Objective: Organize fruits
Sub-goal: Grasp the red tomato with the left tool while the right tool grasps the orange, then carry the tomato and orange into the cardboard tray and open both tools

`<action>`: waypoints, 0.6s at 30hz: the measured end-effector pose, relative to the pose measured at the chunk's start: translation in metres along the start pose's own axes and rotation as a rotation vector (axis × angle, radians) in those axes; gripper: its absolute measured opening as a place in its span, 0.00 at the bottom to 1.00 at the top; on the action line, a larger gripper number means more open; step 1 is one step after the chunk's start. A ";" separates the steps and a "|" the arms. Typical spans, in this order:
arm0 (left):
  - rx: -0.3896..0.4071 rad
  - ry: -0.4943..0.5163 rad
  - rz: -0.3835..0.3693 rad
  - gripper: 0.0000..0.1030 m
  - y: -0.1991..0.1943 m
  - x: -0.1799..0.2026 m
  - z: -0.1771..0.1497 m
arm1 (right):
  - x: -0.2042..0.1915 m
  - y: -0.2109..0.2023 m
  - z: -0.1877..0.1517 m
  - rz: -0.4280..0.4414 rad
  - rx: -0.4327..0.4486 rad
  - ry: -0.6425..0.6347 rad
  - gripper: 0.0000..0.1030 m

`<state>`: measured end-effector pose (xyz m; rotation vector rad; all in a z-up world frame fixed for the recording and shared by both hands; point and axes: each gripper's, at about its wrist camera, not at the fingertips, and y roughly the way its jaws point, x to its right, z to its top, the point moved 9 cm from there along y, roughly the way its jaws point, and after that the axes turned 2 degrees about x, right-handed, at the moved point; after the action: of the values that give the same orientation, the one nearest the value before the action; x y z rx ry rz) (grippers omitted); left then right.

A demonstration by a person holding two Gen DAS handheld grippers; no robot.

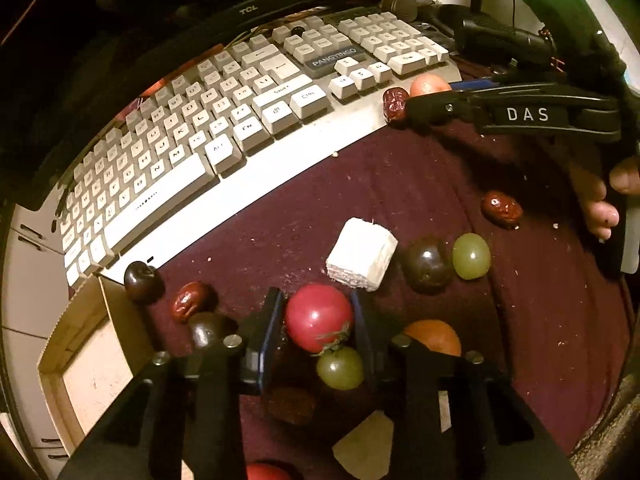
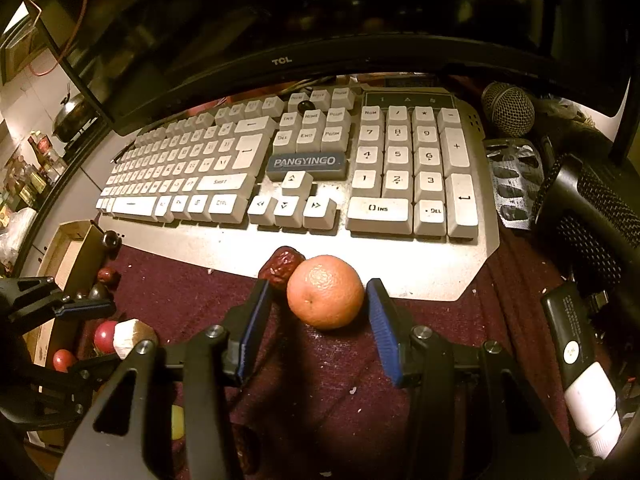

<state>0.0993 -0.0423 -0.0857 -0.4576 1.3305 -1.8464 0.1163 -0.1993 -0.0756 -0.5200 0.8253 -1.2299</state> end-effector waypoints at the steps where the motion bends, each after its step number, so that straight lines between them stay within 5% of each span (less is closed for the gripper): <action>1: 0.001 -0.010 -0.003 0.32 0.003 0.002 0.001 | 0.000 0.000 0.000 0.000 0.000 0.000 0.47; 11: 0.017 -0.191 -0.053 0.30 -0.004 -0.005 -0.019 | -0.003 -0.002 -0.001 0.000 0.009 -0.016 0.36; 18: 0.161 -0.308 -0.050 0.31 -0.056 -0.018 -0.033 | -0.008 -0.020 0.006 0.039 0.080 -0.017 0.36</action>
<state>0.0656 -0.0008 -0.0451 -0.6643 0.9654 -1.8204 0.1084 -0.1974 -0.0548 -0.4474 0.7648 -1.2164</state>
